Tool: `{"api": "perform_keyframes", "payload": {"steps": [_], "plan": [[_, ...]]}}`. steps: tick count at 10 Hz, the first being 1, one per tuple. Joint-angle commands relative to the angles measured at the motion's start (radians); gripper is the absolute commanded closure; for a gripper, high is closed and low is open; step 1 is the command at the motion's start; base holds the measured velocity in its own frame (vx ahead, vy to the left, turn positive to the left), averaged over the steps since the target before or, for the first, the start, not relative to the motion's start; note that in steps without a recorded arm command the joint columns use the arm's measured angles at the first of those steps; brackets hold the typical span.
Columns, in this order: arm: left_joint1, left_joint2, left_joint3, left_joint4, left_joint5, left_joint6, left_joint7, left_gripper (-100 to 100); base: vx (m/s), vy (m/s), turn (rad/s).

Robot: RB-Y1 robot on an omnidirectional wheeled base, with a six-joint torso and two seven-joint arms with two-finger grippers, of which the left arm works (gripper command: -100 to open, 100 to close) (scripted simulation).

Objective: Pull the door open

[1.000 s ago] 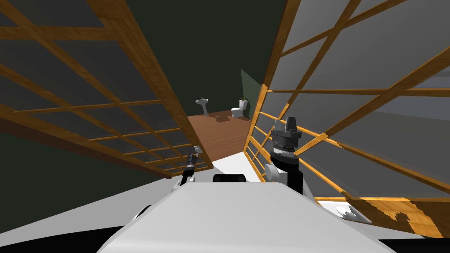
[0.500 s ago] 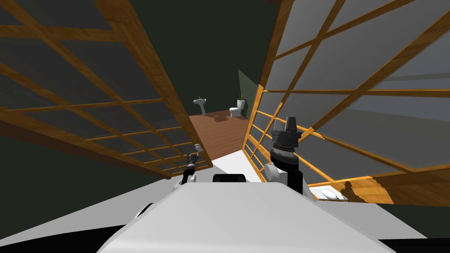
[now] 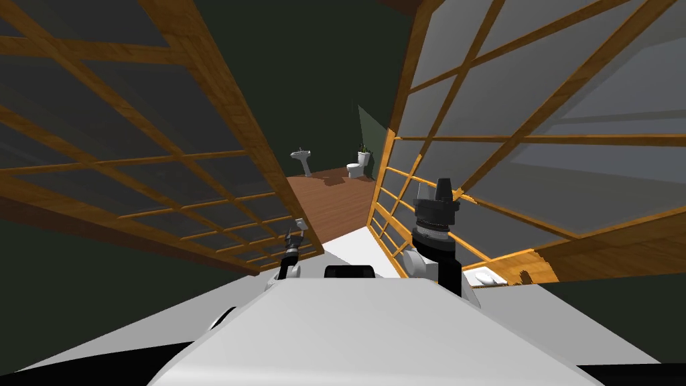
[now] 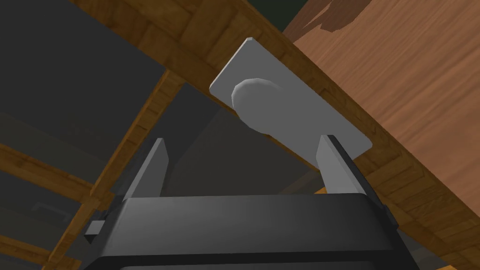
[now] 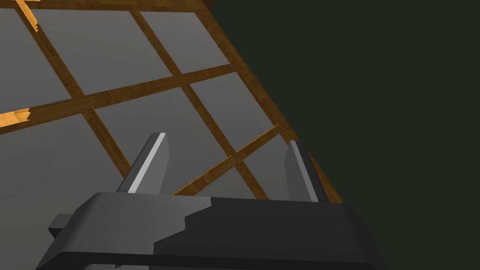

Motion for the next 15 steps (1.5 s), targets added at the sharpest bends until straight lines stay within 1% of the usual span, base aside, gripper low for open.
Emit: {"api": "perform_keyframes", "payload": {"steps": [1,2,3,4,5,6,7,8,9,10,11,12,13,14,15], "plan": [[-0.007,-0.002,-0.004,0.005,0.022,0.003,0.050,-100,-0.060,0.007,-0.066],[-0.007,-0.002,-0.004,0.005,0.022,0.003,0.057,-100,-0.049,0.016,-0.039],[-0.012,-0.005,-0.007,0.006,0.041,0.007,0.097,-100,-0.060,0.017,-0.082],[-0.017,-0.007,-0.011,0.007,0.060,0.011,0.123,-100,-0.089,0.020,-0.136],[-0.017,-0.007,-0.011,0.007,0.060,0.011,0.140,-100,-0.057,0.020,-0.036],[-0.022,-0.009,-0.014,0.009,0.080,0.015,0.176,-100,-0.048,0.020,-0.068],[-0.022,-0.009,-0.014,0.009,0.080,0.015,0.182,-100,-0.040,0.018,-0.041],[-0.027,-0.012,-0.018,0.010,0.099,0.019,0.222,-100,-0.053,0.015,-0.080],[-0.032,-0.014,-0.021,0.011,0.118,0.023,0.248,-100,-0.088,0.013,-0.138],[-0.032,-0.014,-0.021,0.011,0.118,0.023,0.264,-100,-0.063,0.007,-0.036],[-0.037,-0.016,-0.024,0.013,0.136,0.028,0.299,-100,-0.056,0.012,-0.056],[-0.037,-0.016,-0.024,0.013,0.136,0.028,0.305,-100,-0.039,0.014,-0.041],[-0.042,-0.018,-0.027,0.014,0.154,0.032,0.345,-100,-0.049,0.012,-0.086],[-0.046,-0.021,-0.031,0.015,0.172,0.036,0.372,-100,-0.080,0.018,-0.104],[-0.046,-0.021,-0.031,0.015,0.172,0.036,0.384,-100,-0.062,0.013,-0.037]]}}
